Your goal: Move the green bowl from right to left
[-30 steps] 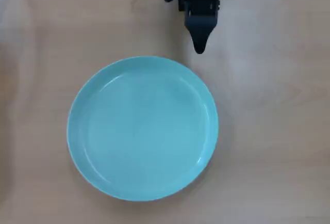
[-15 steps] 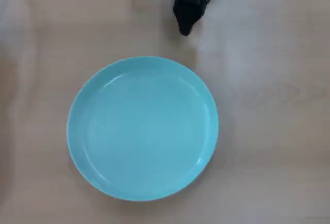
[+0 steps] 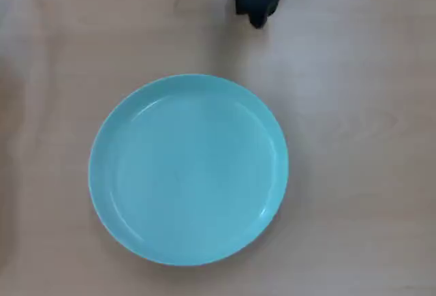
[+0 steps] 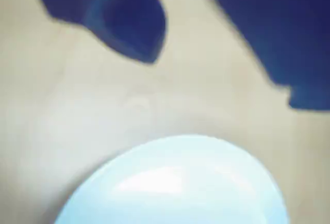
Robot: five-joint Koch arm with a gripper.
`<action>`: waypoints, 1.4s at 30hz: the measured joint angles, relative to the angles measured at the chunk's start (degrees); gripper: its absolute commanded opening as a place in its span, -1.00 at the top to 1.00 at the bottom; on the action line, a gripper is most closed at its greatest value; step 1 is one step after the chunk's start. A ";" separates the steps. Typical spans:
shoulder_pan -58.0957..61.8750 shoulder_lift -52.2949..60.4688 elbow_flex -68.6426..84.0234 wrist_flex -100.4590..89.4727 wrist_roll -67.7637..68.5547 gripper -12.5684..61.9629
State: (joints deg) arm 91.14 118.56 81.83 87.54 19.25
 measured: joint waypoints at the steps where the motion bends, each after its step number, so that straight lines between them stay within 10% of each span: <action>1: 0.18 -0.97 0.00 0.44 0.00 -0.08; 42: -3.08 -28.65 14.06 -5.10 27.25 -0.08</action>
State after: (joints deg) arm 88.07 89.91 95.89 82.44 46.49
